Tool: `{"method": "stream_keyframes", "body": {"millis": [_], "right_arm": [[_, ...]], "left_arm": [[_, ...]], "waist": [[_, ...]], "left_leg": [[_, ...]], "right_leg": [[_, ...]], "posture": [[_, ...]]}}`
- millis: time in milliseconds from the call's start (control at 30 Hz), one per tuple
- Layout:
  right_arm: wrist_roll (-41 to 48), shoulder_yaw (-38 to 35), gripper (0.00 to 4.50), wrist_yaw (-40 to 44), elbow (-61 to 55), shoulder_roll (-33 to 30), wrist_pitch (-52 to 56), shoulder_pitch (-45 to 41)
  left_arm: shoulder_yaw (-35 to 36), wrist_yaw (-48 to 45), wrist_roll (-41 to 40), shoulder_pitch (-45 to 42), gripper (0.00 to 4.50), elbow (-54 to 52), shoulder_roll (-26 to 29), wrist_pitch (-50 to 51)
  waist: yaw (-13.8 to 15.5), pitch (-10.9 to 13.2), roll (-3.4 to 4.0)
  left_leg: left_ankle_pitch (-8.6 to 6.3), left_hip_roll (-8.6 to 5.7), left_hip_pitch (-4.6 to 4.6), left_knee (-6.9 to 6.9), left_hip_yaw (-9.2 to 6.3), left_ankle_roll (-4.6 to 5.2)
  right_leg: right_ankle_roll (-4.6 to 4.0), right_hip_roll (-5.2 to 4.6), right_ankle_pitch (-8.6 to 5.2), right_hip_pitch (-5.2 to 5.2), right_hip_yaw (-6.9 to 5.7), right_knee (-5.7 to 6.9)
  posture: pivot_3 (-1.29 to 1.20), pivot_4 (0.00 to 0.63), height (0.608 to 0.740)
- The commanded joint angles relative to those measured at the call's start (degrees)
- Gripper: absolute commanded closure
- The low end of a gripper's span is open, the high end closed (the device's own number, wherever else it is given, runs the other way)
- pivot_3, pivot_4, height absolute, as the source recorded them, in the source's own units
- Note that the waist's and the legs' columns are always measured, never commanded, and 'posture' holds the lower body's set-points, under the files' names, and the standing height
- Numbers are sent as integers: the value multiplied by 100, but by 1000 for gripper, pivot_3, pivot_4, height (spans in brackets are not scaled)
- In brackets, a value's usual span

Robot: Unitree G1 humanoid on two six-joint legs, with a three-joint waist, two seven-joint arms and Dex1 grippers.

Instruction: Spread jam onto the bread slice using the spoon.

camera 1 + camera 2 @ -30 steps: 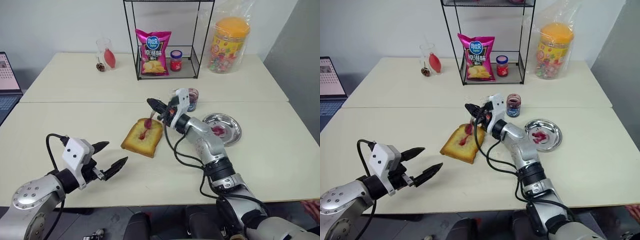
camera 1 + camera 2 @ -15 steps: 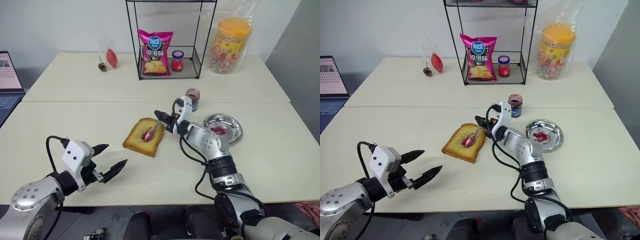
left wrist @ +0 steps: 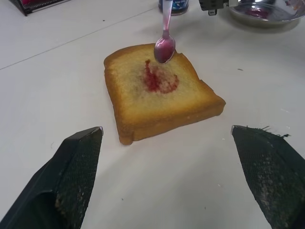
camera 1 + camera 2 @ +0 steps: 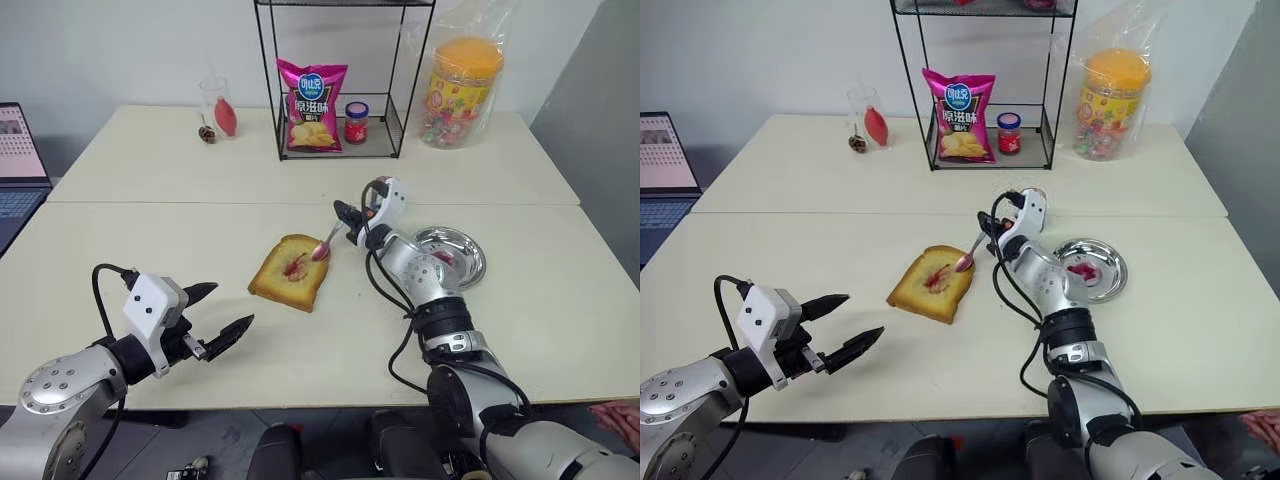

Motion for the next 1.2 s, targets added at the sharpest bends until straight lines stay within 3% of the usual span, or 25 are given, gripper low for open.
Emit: {"method": "stream_keyframes", "body": {"millis": [33,433,633,933,1200], "right_arm": [[928,-352,4426,-328,-630,693,708,-172],[641,206,4426,-273,-93,872,254,1],[974,401,4426,-15,-99,1199,440,-82],[1323,712,4426,188,-235,1202,657,-20],[979,851,4426,557,799,1325,-183,-398]], "left_arm": [[56,-18,8,-10,0,-40,23,-165],[93,24,-16,47,0,-116,26,-143],[77,12,-21,7,0,-83,38,-154],[117,29,-31,129,0,-155,7,-144],[150,107,-51,246,0,-271,-22,-125]], "waist": [[-13,2,2],[-28,1,2],[-29,1,2],[-30,1,2],[-32,1,1]], "left_leg": [[0,1,-2,-2,0,0],[0,6,0,-47,1,0],[0,6,1,-53,1,0],[0,8,1,-57,1,0],[0,9,2,-57,0,0]], "right_leg": [[4,1,2,-3,0,0],[0,8,4,-20,-2,-4],[-1,9,3,-20,-3,-7],[-4,10,1,-21,-5,-8],[8,10,-6,-20,-7,-7]], "posture": [[0,150,740],[0,150,740],[0,150,740],[0,150,740],[0,150,740]]}}
